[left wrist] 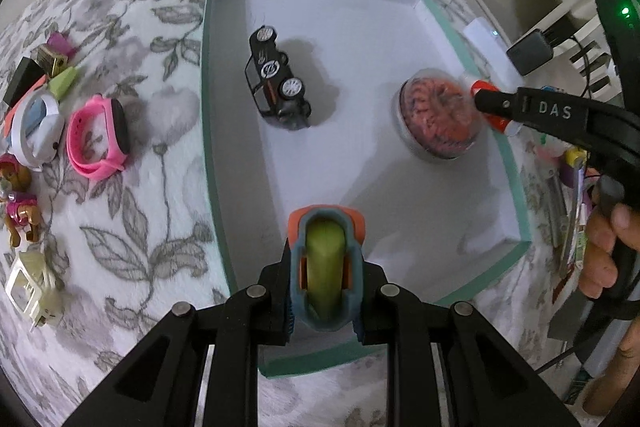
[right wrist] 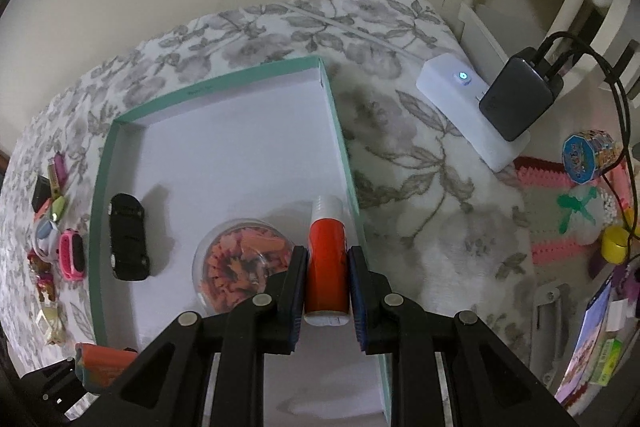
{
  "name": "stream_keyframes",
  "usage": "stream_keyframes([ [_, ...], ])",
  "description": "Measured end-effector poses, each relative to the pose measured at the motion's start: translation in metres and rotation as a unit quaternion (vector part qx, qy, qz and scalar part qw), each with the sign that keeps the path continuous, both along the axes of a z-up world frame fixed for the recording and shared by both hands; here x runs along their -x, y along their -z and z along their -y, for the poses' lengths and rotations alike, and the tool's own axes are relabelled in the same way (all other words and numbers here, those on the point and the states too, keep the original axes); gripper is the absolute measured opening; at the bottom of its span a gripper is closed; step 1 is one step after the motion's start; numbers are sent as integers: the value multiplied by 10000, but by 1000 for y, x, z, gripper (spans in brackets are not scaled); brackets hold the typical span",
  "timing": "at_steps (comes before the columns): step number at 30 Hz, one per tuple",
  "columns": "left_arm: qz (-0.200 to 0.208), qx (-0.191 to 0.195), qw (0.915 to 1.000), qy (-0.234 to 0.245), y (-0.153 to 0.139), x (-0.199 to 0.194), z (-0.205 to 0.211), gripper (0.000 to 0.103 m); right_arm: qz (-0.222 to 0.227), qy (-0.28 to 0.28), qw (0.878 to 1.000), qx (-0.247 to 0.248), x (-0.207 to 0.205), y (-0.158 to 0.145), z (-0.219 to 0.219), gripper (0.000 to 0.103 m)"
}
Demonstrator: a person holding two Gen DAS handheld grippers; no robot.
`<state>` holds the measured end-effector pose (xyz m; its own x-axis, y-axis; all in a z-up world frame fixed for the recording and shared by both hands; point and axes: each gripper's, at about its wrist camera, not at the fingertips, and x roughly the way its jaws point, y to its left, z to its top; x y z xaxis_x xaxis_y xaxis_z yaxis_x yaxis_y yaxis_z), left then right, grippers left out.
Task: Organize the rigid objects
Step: 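Lift and carry the orange-blue toy and red-capped bottle over the tray, then open both grippers to drop the toy and bottle into the tray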
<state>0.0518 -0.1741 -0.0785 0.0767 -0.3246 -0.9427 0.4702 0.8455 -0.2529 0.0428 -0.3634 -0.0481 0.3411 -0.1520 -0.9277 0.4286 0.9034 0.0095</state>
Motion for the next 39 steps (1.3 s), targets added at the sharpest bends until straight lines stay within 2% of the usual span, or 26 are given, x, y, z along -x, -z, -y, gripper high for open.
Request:
stream_keyframes([
  [5, 22, -8, 10000, -1, 3, 1, 5, 23, -115, -116, 9999, -55, -3, 7, -5, 21],
  [8, 26, -14, 10000, 2, 3, -1, 7, 23, -218, -269, 9994, 95, -7, 9, -13, 22],
  [14, 3, 23, 10000, -5, 2, -3, 3, 23, -222, -546, 9983, 12, -14, 10, -27, 22],
  [23, -18, 31, 10000, 22, 2, -5, -1, 24, -355, -500, 9981, 3, -15, 15, -26, 22],
  [25, -47, 55, 10000, 28, 2, -6, -1, 29, -395, -481, 9981, 14, -16, 17, -25, 22],
  [27, -52, 53, 10000, 20, 1, -6, -1, 47, -402, -444, 9982, 64, -15, 17, -23, 24],
  [29, -74, 90, 9999, 29, 0, -6, -1, 49, -366, -390, 9985, 117, -14, 14, -21, 29],
  [30, -55, 47, 10000, 26, -1, -6, -1, 49, -332, -348, 9988, 126, -13, 12, -19, 37],
  [31, -35, 40, 10000, 35, -2, -6, -1, 49, -284, -312, 9990, 124, -12, 10, -18, 39],
  [39, 176, 166, 9996, -166, -20, -11, -12, 49, 137, -135, 9997, 148, -7, -15, -12, 39],
])
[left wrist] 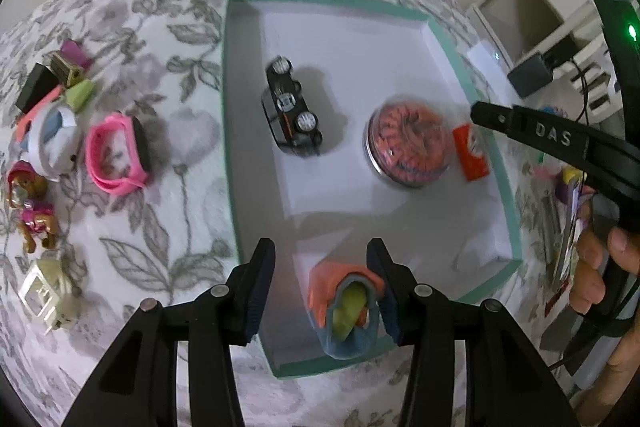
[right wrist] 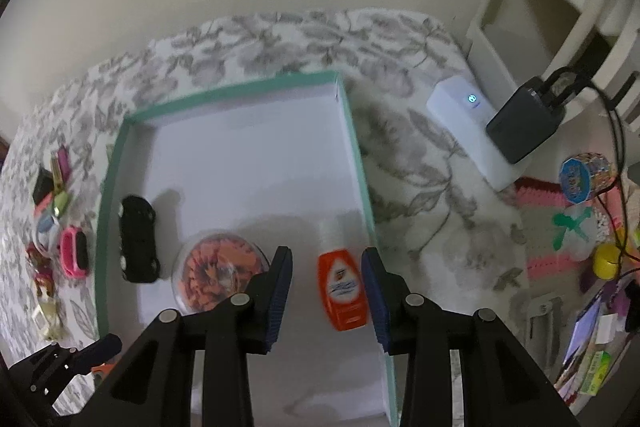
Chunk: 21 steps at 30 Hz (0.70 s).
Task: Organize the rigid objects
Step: 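Open both grippers to drop the toy and bottle into the tray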
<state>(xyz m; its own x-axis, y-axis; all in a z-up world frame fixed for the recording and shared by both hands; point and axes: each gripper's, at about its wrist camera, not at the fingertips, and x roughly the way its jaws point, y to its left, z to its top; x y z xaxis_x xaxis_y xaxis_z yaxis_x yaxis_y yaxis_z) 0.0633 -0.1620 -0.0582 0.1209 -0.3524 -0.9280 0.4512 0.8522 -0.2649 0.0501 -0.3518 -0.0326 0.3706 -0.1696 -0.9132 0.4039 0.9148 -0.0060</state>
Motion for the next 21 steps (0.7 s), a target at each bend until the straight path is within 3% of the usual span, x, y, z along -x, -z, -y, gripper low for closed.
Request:
stream_keyframes([
  [4, 103, 100, 9998, -129, -11, -5, -9, 49, 200, 111, 9997, -18, 4, -14, 3, 39],
  [9, 347, -142, 9990, -258, -18, -12, -19, 49, 329, 152, 9993, 17, 7, -24, 4, 39],
  [21, 497, 1, 9970, -588, -34, -24, -37, 49, 504, 102, 9987, 27, 8, -35, -2, 39],
])
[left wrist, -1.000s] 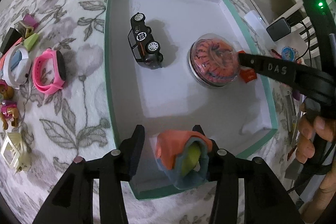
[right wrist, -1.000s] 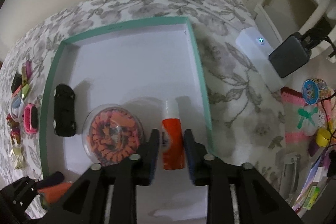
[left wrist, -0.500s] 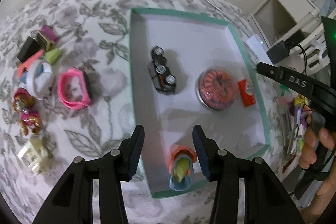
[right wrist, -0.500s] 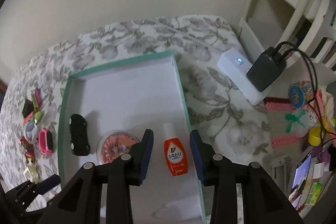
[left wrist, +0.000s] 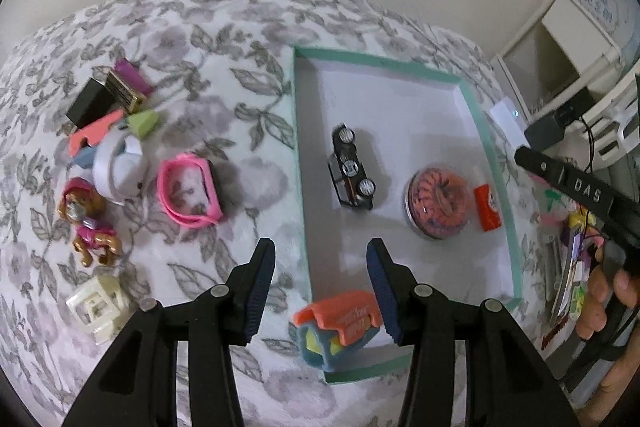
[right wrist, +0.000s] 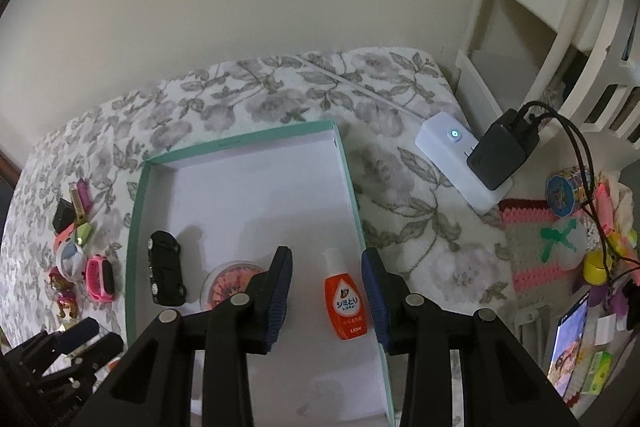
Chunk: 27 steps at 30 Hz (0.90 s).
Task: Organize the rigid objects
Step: 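Open both grippers to drop the toy and bottle into the tray, then move both tools back over the toy pile beside the tray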
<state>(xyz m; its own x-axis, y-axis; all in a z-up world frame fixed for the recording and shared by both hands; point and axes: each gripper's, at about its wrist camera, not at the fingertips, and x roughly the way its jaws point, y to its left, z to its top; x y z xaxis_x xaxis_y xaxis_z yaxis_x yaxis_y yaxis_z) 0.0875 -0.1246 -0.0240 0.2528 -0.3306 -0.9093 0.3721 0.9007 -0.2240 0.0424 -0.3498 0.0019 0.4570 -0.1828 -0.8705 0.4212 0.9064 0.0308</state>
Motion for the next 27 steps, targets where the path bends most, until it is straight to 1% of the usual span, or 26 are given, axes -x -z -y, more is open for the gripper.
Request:
stream_keyframes([
  [1, 27, 8, 10000, -22, -1, -1, 0, 49, 17, -5, 10000, 16, 0, -2, -1, 39],
  [2, 63, 18, 10000, -58, -4, -3, -3, 52, 27, -7, 10000, 32, 0, -3, -1, 39],
  [3, 88, 22, 9999, -90, -7, -3, -5, 57, 35, -4, 10000, 54, 0, -4, -1, 41],
  [4, 122, 16, 9998, -134, -9, -5, -7, 58, 43, 0, 10000, 67, 0, -5, -2, 48],
  [6, 195, 2, 9996, -216, -12, -8, -9, 60, 89, 2, 9999, 100, 1, -7, -3, 56],
  [8, 230, -7, 9994, -266, -15, -9, -11, 62, 114, -12, 9999, 106, 0, -9, -3, 57],
  [9, 257, -6, 9992, -300, -15, -10, -12, 66, 117, -15, 9999, 109, 0, -9, -3, 59],
  [10, 297, -6, 9990, -345, -16, -11, -13, 70, 124, -19, 9999, 117, 0, -10, -4, 62],
  [11, 338, -2, 9987, -383, -17, -11, -14, 79, 134, -26, 9998, 125, 0, -10, -4, 64],
  [12, 398, 4, 9983, -427, -18, -12, -16, 84, 144, -44, 9998, 134, 0, -10, -5, 67],
  [15, 538, -25, 9973, -507, -20, -13, -19, 85, 144, -83, 9997, 167, -1, -11, -6, 72],
  [16, 570, -31, 9969, -533, -20, -13, -20, 87, 142, -100, 9997, 172, -2, -11, -7, 74],
  [17, 619, -37, 9964, -580, -21, -14, -22, 93, 140, -132, 9997, 180, -2, -11, -8, 75],
  [18, 669, -36, 9957, -636, -22, -15, -24, 95, 144, -160, 9996, 197, -2, -11, -9, 78],
  [26, 933, 7, 9915, -904, -30, -19, -36, 99, 252, -356, 9986, 308, -5, -14, -18, 94],
  [27, 952, 22, 9911, -935, -30, -20, -38, 99, 259, -381, 9984, 330, -5, -14, -19, 99],
])
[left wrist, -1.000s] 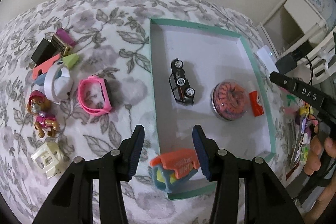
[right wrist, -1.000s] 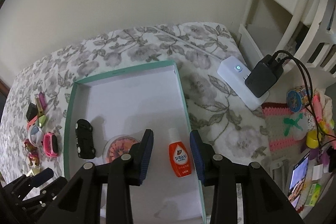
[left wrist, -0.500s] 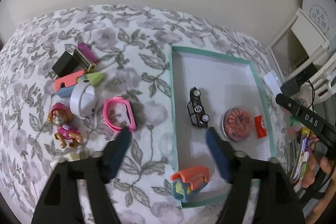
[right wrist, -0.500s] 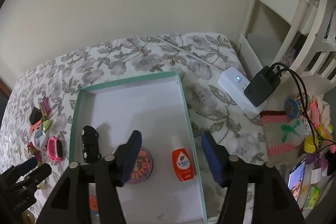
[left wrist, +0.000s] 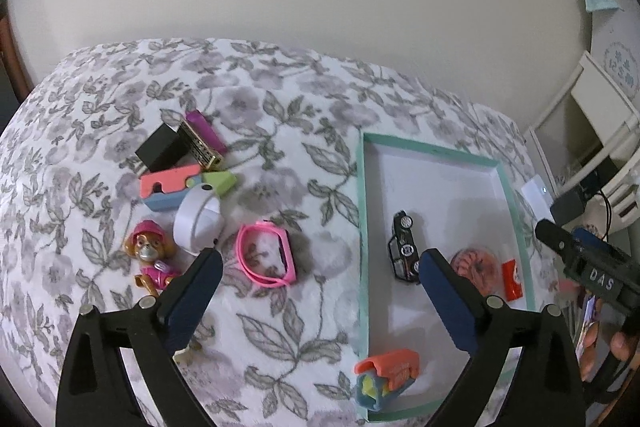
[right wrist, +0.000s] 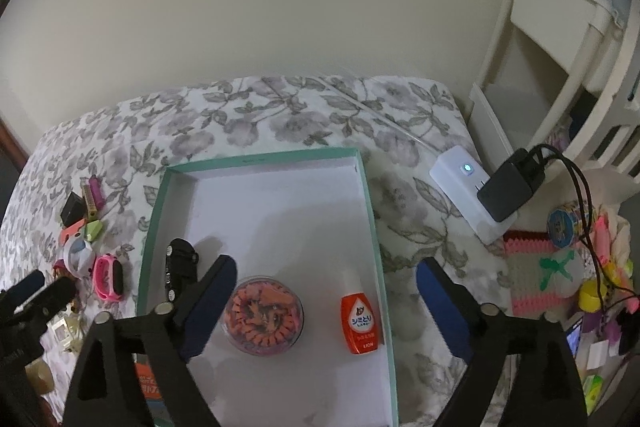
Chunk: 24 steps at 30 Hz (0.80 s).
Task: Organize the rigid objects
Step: 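Move both tools back over the toy pile beside the tray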
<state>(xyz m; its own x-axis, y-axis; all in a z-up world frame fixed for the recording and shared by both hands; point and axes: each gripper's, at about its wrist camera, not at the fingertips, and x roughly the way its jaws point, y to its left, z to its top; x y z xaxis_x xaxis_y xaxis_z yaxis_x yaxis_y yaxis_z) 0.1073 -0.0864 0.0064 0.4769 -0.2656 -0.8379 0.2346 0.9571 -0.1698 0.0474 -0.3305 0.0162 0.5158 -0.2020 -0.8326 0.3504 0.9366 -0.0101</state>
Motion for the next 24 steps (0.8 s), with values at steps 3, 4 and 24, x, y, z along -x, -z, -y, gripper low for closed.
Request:
stream_keyframes([
  [3, 55, 71, 9999, -86, -2, -2, -6, 99, 9, -80, 9999, 93, -2, 0, -4, 103],
  [4, 73, 81, 9999, -119, -2, -2, -7, 99, 24, -104, 9999, 107, -2, -1, -5, 103],
  [24, 762, 453, 9812, -1714, -38, -22, -132, 100, 956, -861, 9906, -468, -32, -20, -84, 103],
])
